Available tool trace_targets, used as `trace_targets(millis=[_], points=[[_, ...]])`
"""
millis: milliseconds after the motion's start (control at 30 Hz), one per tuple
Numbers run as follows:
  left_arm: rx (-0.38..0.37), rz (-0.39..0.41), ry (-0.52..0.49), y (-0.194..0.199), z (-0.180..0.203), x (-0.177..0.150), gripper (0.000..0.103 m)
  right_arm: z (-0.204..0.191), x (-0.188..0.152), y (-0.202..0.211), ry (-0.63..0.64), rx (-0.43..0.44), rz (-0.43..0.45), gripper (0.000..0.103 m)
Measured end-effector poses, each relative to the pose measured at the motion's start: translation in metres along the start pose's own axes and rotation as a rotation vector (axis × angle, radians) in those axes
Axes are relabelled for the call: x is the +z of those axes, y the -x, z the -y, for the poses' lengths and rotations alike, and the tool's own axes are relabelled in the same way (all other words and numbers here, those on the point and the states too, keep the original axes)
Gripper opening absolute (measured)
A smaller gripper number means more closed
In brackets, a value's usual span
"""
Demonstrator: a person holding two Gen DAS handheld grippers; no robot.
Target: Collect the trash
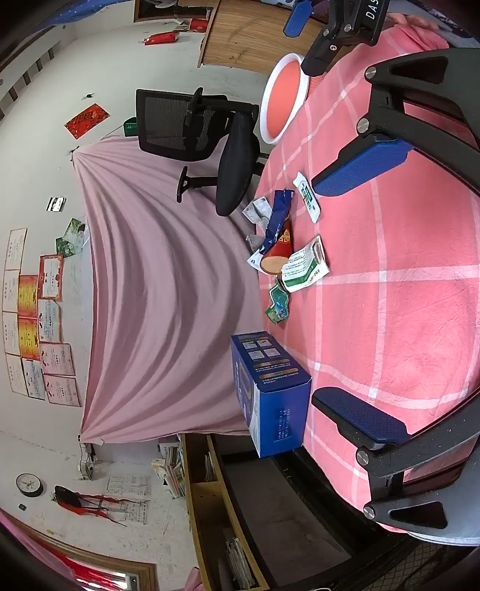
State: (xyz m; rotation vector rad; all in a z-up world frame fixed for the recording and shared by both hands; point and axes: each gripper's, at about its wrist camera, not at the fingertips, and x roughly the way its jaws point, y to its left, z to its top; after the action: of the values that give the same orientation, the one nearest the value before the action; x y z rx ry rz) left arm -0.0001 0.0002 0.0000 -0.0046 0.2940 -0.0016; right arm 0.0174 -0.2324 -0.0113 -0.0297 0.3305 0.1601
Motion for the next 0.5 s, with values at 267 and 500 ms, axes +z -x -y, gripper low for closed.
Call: trace_targets(millis=[267, 500], points=[[0.0, -0.002, 0.001, 0.0001, -0.0001, 0.0002, 0.101, 0.0007, 0.0001, 0.0002, 0.0, -0.002, 0.002, 0.103], [-0.004, -0.003, -0.001, 0.0004, 0.0002, -0.0001, 0.101, 0.0012, -0.0003, 0.001, -0.002, -0.001, 0.002, 0.103]])
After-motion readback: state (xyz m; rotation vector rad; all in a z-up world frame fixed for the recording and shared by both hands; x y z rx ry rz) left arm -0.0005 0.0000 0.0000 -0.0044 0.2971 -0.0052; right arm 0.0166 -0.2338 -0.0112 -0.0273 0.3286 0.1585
